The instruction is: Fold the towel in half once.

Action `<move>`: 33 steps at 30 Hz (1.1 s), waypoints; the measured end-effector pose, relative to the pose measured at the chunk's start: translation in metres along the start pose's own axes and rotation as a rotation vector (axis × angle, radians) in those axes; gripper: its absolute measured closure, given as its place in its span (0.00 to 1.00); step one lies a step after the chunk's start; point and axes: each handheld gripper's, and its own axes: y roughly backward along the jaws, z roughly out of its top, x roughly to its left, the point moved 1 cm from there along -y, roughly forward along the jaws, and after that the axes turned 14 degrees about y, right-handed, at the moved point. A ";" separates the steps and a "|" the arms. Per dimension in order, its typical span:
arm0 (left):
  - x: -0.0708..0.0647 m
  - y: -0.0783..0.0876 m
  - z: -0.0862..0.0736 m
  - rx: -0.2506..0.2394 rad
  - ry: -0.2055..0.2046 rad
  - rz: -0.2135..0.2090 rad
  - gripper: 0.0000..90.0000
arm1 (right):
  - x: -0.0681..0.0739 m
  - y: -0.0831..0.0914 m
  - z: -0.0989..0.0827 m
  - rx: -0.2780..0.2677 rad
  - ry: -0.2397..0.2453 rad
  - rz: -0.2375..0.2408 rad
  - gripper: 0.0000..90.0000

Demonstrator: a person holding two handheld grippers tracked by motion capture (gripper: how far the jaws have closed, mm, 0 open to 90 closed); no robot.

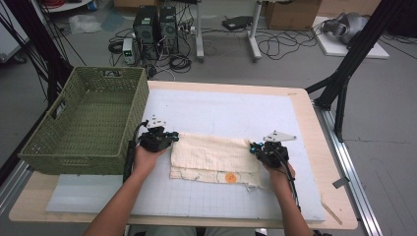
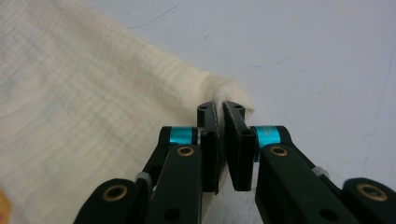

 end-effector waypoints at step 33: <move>0.008 -0.001 -0.001 -0.014 0.091 0.013 0.54 | -0.018 -0.012 0.020 0.018 -0.035 -0.058 0.67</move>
